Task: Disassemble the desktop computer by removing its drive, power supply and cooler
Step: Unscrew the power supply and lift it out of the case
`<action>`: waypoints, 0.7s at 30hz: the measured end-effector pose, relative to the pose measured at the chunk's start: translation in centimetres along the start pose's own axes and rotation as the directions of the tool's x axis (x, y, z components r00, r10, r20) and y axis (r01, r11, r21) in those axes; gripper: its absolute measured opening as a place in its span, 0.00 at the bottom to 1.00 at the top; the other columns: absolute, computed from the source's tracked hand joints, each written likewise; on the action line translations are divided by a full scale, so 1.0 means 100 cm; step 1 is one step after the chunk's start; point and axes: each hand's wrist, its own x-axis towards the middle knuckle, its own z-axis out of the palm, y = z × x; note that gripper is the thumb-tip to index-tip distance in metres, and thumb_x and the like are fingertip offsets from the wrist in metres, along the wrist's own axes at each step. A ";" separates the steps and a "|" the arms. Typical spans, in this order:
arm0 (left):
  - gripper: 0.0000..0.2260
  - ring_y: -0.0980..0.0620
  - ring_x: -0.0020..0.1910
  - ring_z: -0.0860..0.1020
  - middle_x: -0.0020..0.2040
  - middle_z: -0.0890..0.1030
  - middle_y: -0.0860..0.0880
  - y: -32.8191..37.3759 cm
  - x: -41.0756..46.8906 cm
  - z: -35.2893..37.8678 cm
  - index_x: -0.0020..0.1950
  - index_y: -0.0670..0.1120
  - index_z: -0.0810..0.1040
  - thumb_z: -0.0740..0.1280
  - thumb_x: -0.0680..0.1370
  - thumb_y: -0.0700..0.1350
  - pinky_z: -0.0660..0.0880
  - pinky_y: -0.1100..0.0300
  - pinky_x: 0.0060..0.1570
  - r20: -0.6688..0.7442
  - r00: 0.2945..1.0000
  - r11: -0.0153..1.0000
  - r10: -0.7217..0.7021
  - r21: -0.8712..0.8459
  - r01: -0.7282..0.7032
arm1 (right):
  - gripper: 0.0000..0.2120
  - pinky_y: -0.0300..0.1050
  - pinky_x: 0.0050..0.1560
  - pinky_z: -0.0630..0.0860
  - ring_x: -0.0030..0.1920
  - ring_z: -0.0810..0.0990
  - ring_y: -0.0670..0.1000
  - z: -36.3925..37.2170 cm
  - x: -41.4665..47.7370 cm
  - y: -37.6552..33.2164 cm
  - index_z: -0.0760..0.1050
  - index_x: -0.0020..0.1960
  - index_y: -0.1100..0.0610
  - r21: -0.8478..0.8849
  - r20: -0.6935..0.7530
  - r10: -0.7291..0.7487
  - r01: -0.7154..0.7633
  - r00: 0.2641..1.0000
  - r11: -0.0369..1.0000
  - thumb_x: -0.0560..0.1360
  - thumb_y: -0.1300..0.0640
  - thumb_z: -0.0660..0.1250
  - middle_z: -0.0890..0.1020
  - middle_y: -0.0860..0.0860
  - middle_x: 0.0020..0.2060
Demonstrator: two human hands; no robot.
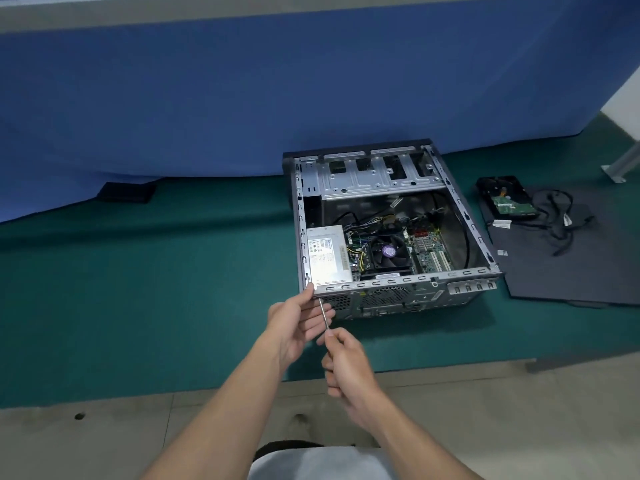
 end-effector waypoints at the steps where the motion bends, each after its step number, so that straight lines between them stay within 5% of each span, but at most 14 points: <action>1: 0.17 0.42 0.44 0.85 0.45 0.84 0.37 0.001 0.000 -0.001 0.53 0.33 0.78 0.72 0.75 0.47 0.81 0.57 0.36 0.013 1.000 1.000 -0.011 -0.005 0.011 | 0.10 0.37 0.24 0.50 0.23 0.55 0.45 0.004 0.000 0.002 0.68 0.46 0.55 0.017 -0.010 0.005 -0.005 1.000 1.000 0.83 0.53 0.55 0.62 0.46 0.23; 12: 0.17 0.45 0.42 0.85 0.44 0.85 0.38 0.007 0.004 -0.008 0.52 0.33 0.79 0.74 0.74 0.47 0.81 0.60 0.34 0.046 0.997 0.998 -0.059 0.028 0.058 | 0.08 0.34 0.24 0.46 0.21 0.52 0.44 0.019 0.005 0.012 0.67 0.47 0.55 0.261 0.011 0.044 -0.045 0.999 0.964 0.83 0.55 0.55 0.61 0.48 0.24; 16: 0.17 0.45 0.42 0.85 0.44 0.85 0.38 0.007 0.002 -0.008 0.52 0.33 0.80 0.74 0.74 0.47 0.81 0.60 0.34 0.033 0.998 0.998 -0.058 0.031 0.057 | 0.07 0.31 0.22 0.50 0.18 0.54 0.43 0.009 0.008 0.013 0.68 0.45 0.54 0.555 0.214 0.118 -0.220 0.970 0.803 0.81 0.54 0.57 0.62 0.48 0.23; 21: 0.17 0.45 0.43 0.85 0.44 0.85 0.39 0.008 -0.001 -0.005 0.53 0.34 0.79 0.72 0.75 0.47 0.81 0.59 0.35 0.026 0.998 0.998 -0.051 0.041 0.050 | 0.08 0.32 0.20 0.49 0.16 0.56 0.43 0.001 0.013 0.017 0.70 0.41 0.54 0.665 0.413 0.115 -0.386 0.903 0.639 0.76 0.52 0.62 0.63 0.47 0.21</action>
